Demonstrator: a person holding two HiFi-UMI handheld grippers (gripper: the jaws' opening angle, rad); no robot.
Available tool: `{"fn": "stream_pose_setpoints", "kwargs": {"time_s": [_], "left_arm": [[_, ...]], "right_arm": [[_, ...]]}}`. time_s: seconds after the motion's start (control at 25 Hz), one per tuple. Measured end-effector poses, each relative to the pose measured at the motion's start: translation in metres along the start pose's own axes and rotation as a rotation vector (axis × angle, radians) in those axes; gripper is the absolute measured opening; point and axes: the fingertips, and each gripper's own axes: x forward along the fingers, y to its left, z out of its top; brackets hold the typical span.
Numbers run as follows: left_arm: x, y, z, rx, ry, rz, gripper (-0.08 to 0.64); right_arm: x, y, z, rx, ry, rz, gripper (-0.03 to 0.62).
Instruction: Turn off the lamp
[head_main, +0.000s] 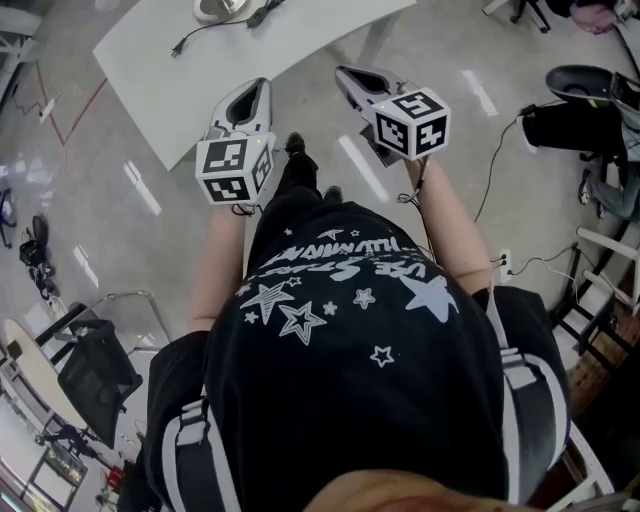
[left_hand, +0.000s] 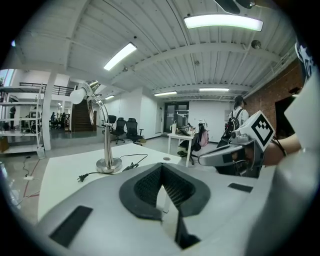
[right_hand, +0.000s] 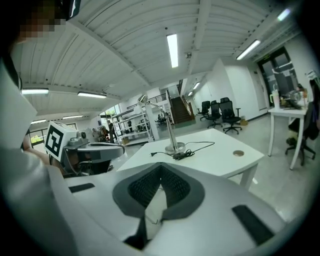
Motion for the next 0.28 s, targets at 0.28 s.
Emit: {"fn": "stream_pose_setpoints", "kwargs": {"time_s": [0.28], "left_arm": [[-0.005, -0.014, 0.010, 0.016, -0.029, 0.017, 0.011]], "right_arm": [[-0.012, -0.005, -0.001, 0.024, -0.027, 0.001, 0.005]]}}
